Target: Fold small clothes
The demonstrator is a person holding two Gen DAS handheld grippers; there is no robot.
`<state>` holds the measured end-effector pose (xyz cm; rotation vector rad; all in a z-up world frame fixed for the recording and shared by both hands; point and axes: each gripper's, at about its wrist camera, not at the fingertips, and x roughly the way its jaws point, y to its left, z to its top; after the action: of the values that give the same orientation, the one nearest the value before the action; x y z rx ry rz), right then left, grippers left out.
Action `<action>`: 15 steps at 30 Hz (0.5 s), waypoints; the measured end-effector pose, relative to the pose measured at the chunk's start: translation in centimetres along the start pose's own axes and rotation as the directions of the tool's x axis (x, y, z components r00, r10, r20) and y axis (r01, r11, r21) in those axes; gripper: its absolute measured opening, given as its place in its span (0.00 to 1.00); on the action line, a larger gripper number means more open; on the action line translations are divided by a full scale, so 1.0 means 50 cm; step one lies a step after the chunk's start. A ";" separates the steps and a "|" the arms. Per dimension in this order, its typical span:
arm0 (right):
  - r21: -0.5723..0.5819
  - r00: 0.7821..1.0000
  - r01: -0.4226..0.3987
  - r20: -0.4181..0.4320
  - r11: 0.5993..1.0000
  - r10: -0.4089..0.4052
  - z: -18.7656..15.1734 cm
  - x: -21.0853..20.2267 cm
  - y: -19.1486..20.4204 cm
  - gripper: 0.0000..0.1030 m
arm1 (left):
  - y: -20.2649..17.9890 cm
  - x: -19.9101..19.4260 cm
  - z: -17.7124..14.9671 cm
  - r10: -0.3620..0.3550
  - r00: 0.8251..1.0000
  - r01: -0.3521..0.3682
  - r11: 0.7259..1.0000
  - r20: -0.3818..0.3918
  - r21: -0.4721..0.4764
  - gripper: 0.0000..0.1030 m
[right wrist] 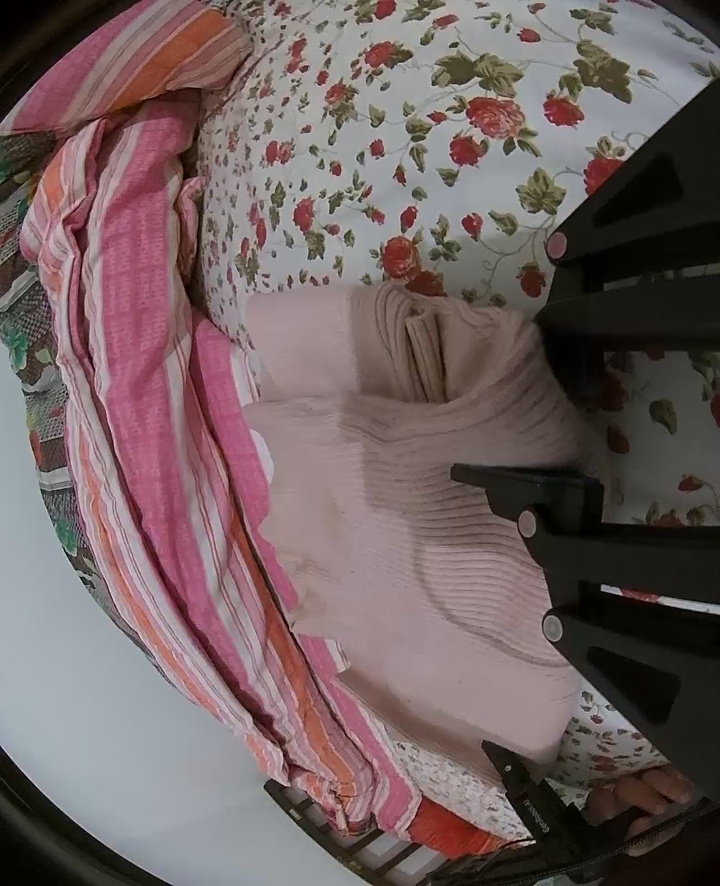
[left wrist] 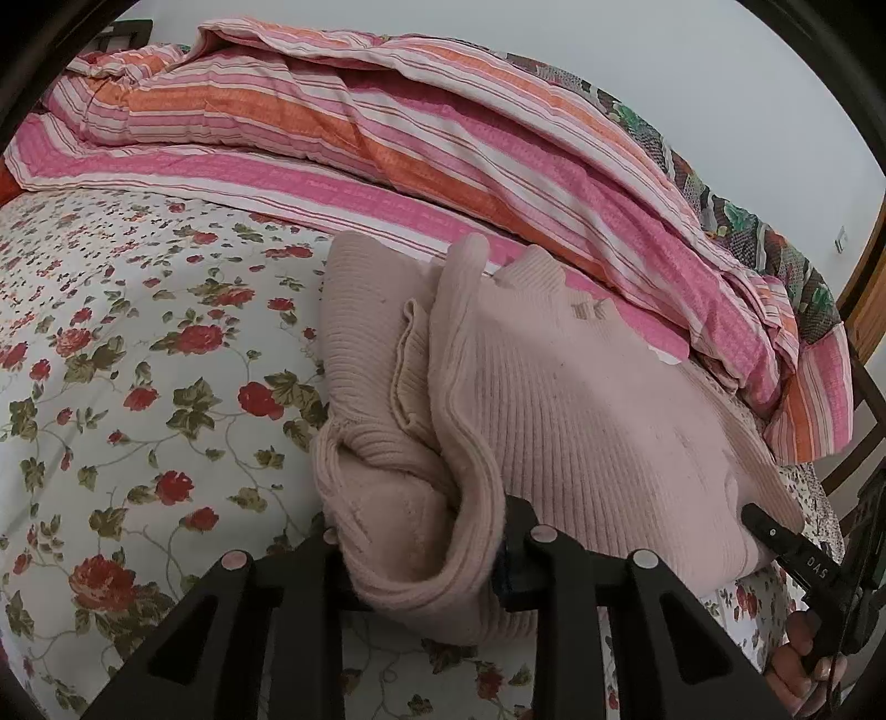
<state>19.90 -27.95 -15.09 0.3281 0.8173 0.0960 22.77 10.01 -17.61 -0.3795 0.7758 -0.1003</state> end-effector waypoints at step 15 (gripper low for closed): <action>-0.004 1.000 0.004 -0.002 1.000 -0.004 -0.001 0.000 0.001 0.17 | -0.003 -0.004 -0.001 0.006 1.000 -0.006 1.000 0.003 0.006 0.26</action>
<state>19.88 -27.89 -15.10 0.3228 0.8197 0.0947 22.61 9.90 -17.44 -0.3716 0.7732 -0.0962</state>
